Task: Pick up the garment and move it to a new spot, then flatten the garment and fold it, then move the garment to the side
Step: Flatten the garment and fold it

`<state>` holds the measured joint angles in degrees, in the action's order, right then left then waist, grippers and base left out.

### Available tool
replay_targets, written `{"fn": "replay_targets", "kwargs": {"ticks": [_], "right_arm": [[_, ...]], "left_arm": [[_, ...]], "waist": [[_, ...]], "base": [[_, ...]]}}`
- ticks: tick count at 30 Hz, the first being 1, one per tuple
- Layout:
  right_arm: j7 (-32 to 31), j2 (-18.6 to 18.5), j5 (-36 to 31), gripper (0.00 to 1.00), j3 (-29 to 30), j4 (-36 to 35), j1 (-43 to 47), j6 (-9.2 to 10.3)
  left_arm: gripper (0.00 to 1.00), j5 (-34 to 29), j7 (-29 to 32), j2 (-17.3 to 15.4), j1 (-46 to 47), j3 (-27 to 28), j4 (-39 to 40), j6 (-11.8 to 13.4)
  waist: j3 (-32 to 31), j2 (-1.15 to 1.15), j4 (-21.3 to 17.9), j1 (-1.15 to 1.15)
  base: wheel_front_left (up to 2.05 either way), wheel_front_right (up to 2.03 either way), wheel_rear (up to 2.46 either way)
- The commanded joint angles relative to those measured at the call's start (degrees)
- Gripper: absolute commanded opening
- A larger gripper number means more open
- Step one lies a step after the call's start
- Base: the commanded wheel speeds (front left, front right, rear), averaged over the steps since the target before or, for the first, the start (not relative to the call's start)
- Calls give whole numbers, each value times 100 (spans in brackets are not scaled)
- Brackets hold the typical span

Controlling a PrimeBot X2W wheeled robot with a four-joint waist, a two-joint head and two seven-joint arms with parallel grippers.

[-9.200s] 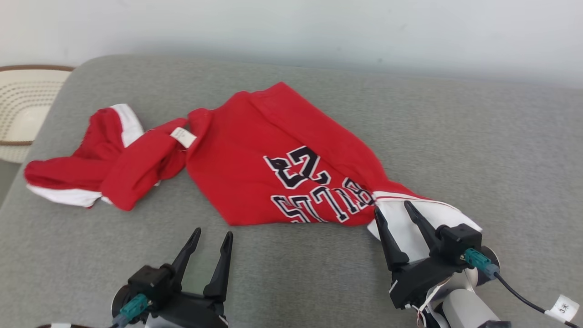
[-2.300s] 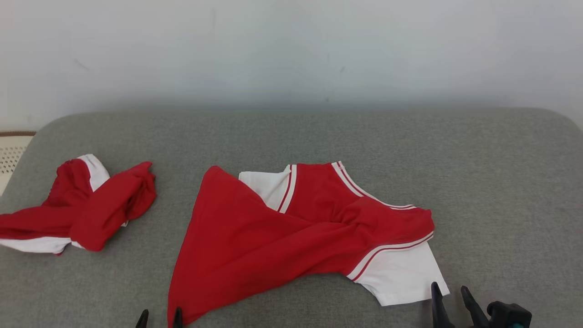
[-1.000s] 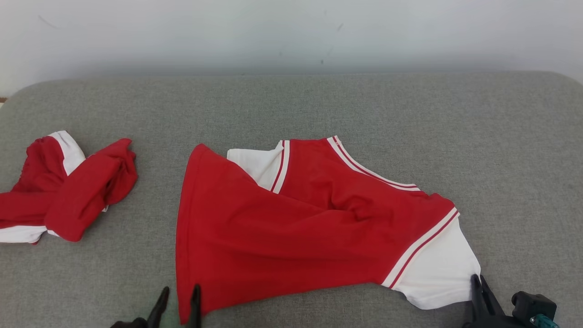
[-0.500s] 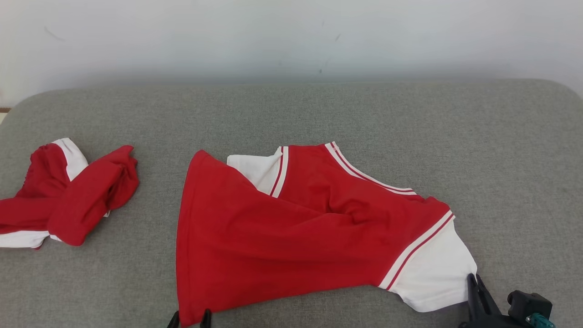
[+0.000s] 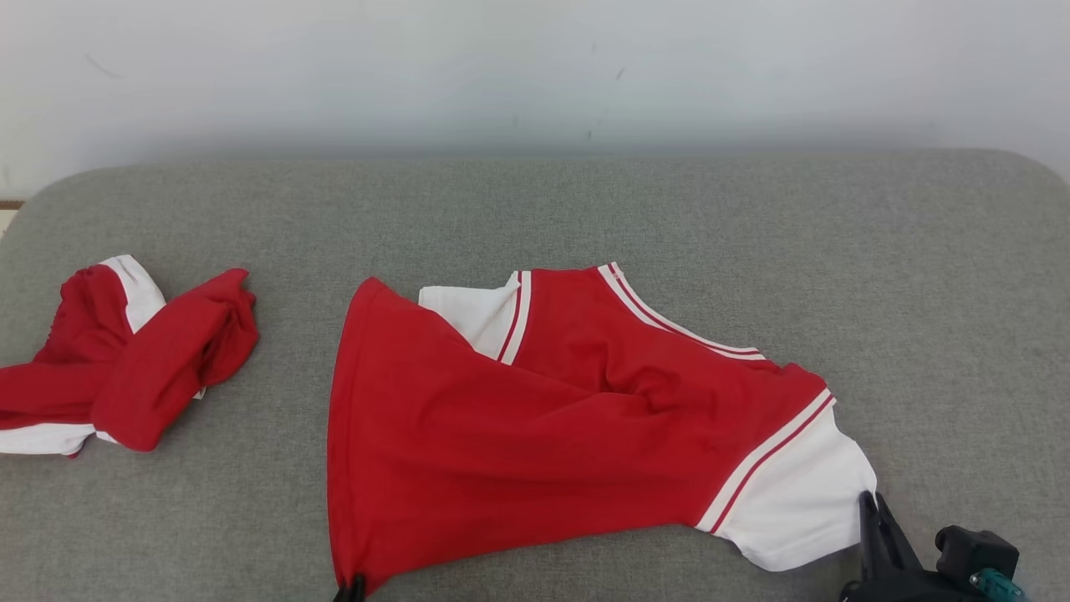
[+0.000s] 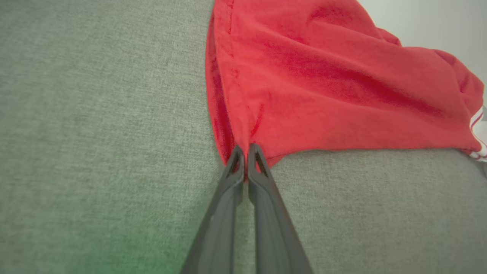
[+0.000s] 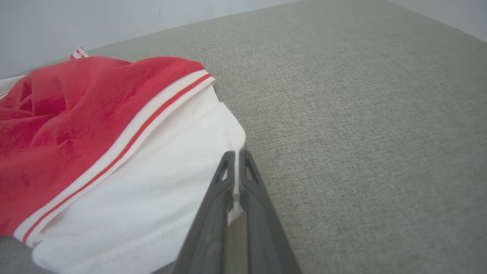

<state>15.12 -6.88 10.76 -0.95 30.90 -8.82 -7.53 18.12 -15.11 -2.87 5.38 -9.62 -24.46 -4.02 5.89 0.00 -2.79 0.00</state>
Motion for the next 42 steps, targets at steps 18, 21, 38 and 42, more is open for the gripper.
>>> {"fn": "replay_targets", "kwargs": {"ticks": [18, 21, 38, 42], "right_arm": [[4, -696, 712, 0, -638, -1374, -1627, 8], [4, -1046, 698, 0, -756, -1422, -2362, 8], [1, -1934, 357, 0, -1972, -186, -5975, 7], [-3, -2021, 170, 0, -2109, 414, -6945, 7]], "left_arm": [[0, -532, -7, -976, 2100, 333, 774, -335], [0, -550, -7, -1379, 2935, 47, 765, -337], [0, -746, -6, -2011, 6702, -1507, -622, -339], [0, -617, -6, -1768, 7487, -1403, -774, -318]], "waist": [[-448, 0, -5, 0], [-462, 0, -36, 0], [1041, 0, -76, 0], [1589, 0, 31, 0]], "base": [[0, 0, 0], [0, 0, 0], [0, 0, 0], [0, 0, 0]]}}
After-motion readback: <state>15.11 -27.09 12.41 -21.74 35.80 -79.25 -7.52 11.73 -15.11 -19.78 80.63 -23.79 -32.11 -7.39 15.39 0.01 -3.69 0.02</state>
